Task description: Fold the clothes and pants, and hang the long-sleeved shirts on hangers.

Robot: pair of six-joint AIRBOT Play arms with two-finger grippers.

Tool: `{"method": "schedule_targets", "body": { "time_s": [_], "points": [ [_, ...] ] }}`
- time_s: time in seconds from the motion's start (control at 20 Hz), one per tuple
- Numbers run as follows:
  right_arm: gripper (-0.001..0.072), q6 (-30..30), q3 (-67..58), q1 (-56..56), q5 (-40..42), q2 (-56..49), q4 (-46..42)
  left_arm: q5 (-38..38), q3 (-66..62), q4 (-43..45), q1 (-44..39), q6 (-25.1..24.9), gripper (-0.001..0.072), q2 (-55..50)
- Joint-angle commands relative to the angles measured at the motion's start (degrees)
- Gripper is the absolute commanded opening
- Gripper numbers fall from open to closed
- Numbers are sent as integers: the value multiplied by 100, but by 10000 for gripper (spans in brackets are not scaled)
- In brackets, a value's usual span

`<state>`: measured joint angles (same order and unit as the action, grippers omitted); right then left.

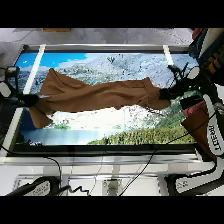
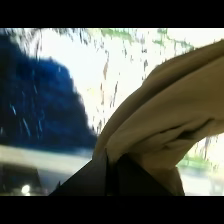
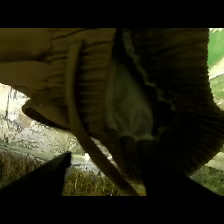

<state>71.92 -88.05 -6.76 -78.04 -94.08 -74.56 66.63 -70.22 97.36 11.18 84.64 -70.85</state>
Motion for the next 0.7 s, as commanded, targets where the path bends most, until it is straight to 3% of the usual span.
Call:
{"method": "schedule_targets", "body": {
  "time_s": [0.0, 0.15, 0.25, 0.45, 0.55, 0.65],
  "points": [
    [564, -59, 160, -17, 164, 37, -125, 739, 4, 7, 4, -267, 24, -114],
    [556, 254, -131, -50, 1690, 15, 66, 739, 4, 7, 4, -267, 25, -278],
    [555, 216, -400, -44, 2181, -125, 538, 734, 4, 7, 0, -267, 25, -374],
    [564, 52, -1187, 46, 2376, -905, 1023, 577, 4, 7, 0, -267, 25, -461],
    [624, -76, -1478, 184, 2358, -1314, 1117, 422, 4, 7, 0, -264, 25, -461],
    [623, -299, -1738, 367, 2433, -1620, 1060, 319, 4, 4, 0, -264, 25, -461]
  ]
}}
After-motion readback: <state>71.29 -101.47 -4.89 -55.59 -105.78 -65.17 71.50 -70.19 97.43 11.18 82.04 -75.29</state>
